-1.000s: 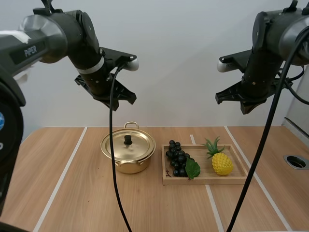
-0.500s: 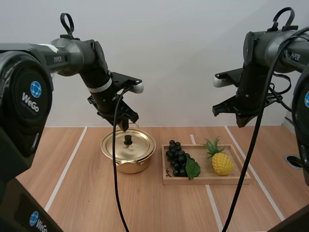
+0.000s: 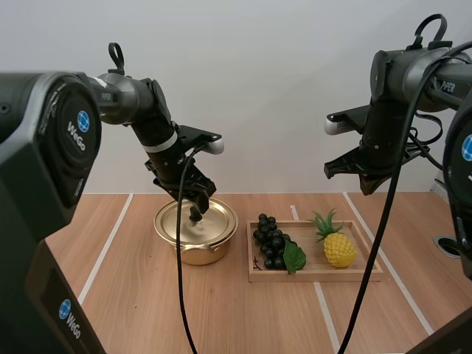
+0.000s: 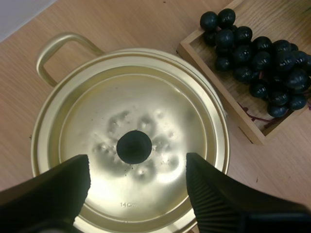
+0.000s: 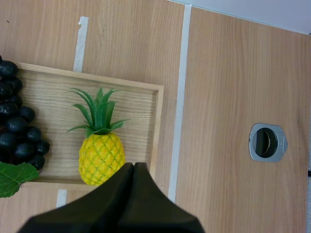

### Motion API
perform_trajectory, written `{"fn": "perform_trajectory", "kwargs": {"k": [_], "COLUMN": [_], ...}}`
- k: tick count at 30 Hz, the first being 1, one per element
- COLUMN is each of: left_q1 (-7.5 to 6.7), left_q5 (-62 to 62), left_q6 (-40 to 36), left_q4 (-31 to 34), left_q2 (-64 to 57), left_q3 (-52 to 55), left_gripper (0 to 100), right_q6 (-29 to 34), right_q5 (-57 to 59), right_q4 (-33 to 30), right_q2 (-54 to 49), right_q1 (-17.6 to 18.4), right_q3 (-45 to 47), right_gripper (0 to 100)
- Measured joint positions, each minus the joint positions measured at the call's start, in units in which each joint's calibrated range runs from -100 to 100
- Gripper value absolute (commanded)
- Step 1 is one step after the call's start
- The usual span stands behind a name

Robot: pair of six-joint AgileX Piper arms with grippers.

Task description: Open the pot, put the pineapple inside, and close it

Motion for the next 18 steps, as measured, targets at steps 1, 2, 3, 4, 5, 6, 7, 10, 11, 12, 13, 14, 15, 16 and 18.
{"fn": "perform_trajectory", "kwargs": {"k": [1, 2, 3, 4, 5, 6, 7, 10, 11, 12, 13, 14, 15, 16, 18], "left_q1": [0.0, 0.0, 0.0, 0.0, 0.0, -0.24, -0.46, -1.48, -1.91, -2.27, -2.67, -2.98, -3.17, -3.34, -3.37], "left_q5": [0.0, 0.0, -0.4, -1.0, -1.4, -2.2, -2.6, -4.0, -4.6, -5.2, -5.9, -6.5, -6.7, -6.7, -6.8], "left_q6": [0.0, 0.0, 0.0, 0.0, 0.0, 0.0, 0.0, 0.0, -0.1, -0.4, -0.9, -1.4, -2.1, -2.6, -3.3], "left_q4": [0.0, 0.0, 0.0, 0.0, 0.0, 0.0, 0.0, 0.4, 0.9, 1.5, 2.4, 3.5, 4.4, 5.4, 7.3], "left_q2": [0.4, 0.7, 0.9, 1.1, 1.4, 1.5, 1.6, 1.7, 1.7, 1.7, 1.9, 2.0, 2.2, 2.5, 3.3], "left_q3": [0.0, 0.0, 0.1, 0.1, 0.1, 0.1, 0.1, 0.2, 0.2, 0.2, 0.2, 0.2, 0.2, 0.2, 0.2], "left_gripper": [93, 93, 93, 93, 93, 93, 92, 91, 91, 91, 91, 91, 91, 91, 91], "right_q6": [0.0, 0.0, 0.0, 0.0, 0.0, 0.0, 0.0, 0.0, 0.0, 0.0, 0.0, -0.1, -0.1, -0.2, -0.4], "right_q5": [0.0, 0.0, 0.0, 0.0, 0.0, 0.0, 0.0, 0.0, 0.0, -0.1, -0.1, -0.1, -0.1, -0.1, -0.1], "right_q4": [0.0, 0.0, 0.0, 0.0, 0.0, 0.0, 0.0, 0.0, 0.0, 0.0, 0.0, 0.0, 0.0, 0.0, 0.0], "right_q2": [0.0, 0.0, 0.0, 0.0, 0.0, 0.0, 0.0, 0.0, 0.0, 0.0, 0.0, 0.0, 0.0, 0.0, 0.0], "right_q1": [0.0, 0.0, 0.0, 0.0, 0.0, 0.0, 0.0, 0.0, 0.0, 0.0, 0.0, 0.0, 0.0, 0.0, 0.0], "right_q3": [0.0, 0.0, 0.0, 0.0, 0.0, 0.0, 0.0, 0.0, 0.0, 0.0, 0.0, 0.0, 0.0, 0.0, 0.0], "right_gripper": [0, 0, 0, 0, 0, 0, 0, 0, 0, 0, 0, 0, 0, 0, 0]}}
